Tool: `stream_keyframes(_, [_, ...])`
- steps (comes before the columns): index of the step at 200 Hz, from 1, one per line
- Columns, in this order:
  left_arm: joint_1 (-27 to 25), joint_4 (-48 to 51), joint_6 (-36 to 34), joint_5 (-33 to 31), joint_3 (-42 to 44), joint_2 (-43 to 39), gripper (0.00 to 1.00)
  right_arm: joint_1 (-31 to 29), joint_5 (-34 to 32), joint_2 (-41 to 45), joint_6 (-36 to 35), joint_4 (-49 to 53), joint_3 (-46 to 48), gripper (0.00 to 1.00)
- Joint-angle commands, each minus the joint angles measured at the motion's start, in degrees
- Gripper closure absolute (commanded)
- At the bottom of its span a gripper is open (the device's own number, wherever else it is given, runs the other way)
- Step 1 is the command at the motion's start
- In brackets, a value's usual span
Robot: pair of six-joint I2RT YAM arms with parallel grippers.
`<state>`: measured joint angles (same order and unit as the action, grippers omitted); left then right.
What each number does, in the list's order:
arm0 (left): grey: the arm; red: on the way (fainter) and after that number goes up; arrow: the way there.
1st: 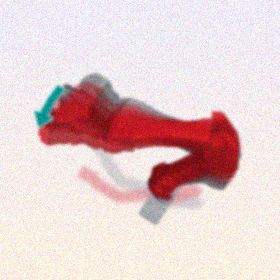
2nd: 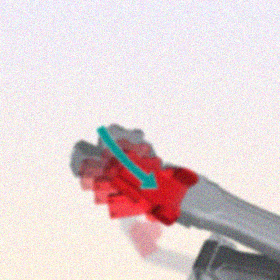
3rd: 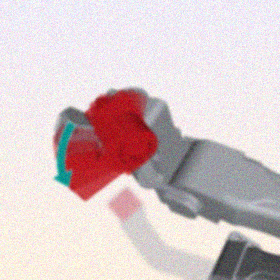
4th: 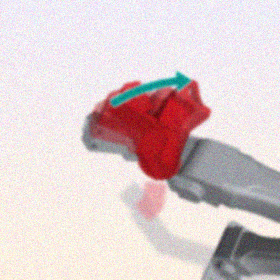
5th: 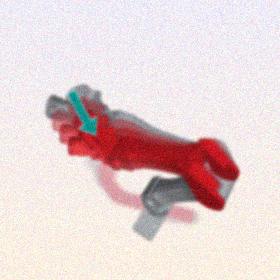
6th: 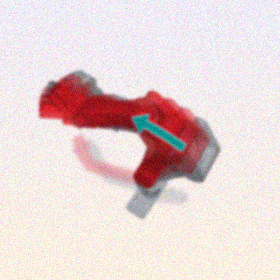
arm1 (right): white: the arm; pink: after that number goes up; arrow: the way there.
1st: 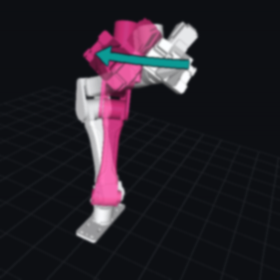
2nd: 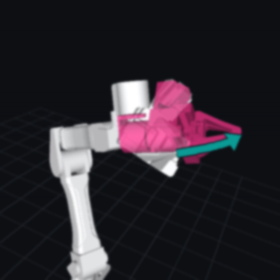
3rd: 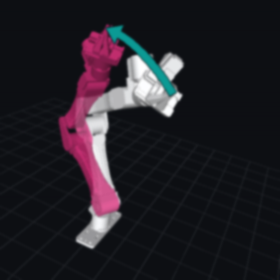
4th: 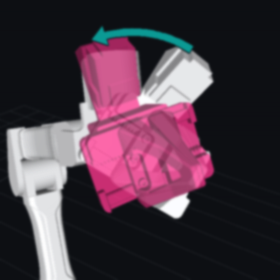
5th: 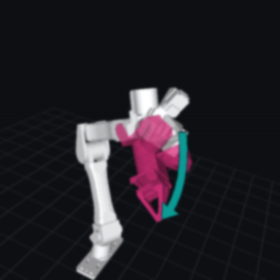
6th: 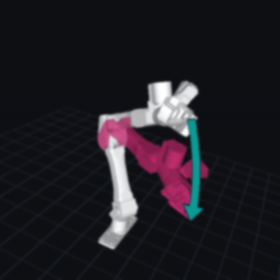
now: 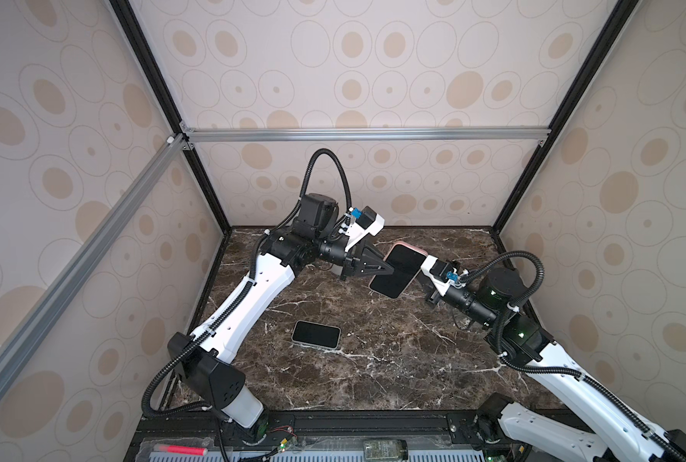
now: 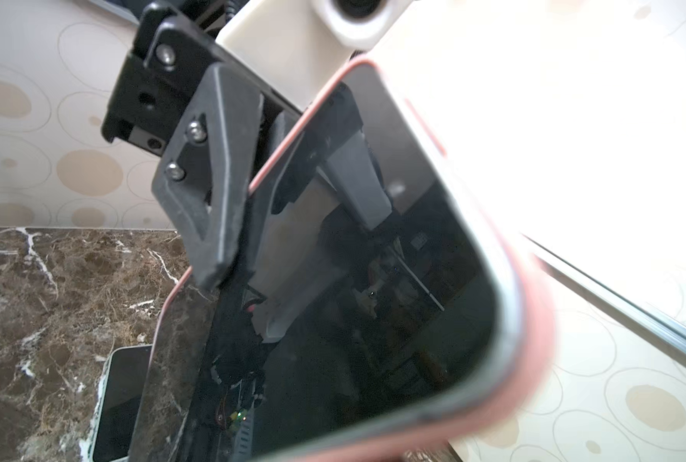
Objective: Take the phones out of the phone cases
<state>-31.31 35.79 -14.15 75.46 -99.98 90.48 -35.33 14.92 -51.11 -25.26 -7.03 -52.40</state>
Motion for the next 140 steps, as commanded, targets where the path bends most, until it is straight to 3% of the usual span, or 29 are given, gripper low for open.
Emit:
stream_keyframes(1, [-0.24,0.04,-0.25,-1.11,-0.58,-0.98,1.00,-0.24,2.48,1.11,4.85,-1.82,-0.71,0.87])
stream_keyframes(17, [-0.11,-4.13,2.64,-2.51,0.91,-2.50,1.00,-0.22,-1.84,2.48,8.80,0.54,0.49,0.86])
stream_keyframes(31, [0.36,-15.92,10.08,-4.37,6.46,-6.16,1.00,-0.18,-5.53,3.62,13.22,0.68,3.23,0.85])
stream_keyframes(43, [1.46,-31.92,21.78,-5.53,14.42,-10.24,1.00,-0.18,-5.90,4.41,15.97,0.78,6.02,0.84])
stream_keyframes(59, [4.26,-60.96,41.63,-5.12,24.77,-14.02,1.00,-0.18,-5.70,5.23,20.56,-1.74,9.73,0.78])
stream_keyframes(74, [6.10,-77.29,54.87,-6.78,29.84,-14.81,1.00,-0.29,-5.95,5.96,24.72,-3.59,11.96,0.73])
stream_keyframes(102, [6.54,-88.77,63.72,-12.84,35.53,-15.94,1.00,-0.34,-7.61,6.60,31.48,-6.87,13.13,0.71])
stream_keyframes(121, [6.52,-91.95,66.08,-16.41,37.19,-16.96,1.00,-0.34,-8.87,6.74,37.25,-1.89,8.76,0.58])
stream_keyframes(140, [6.46,-92.50,66.71,-19.73,38.05,-18.50,1.00,-0.31,-6.50,4.49,39.29,1.61,4.45,0.54])
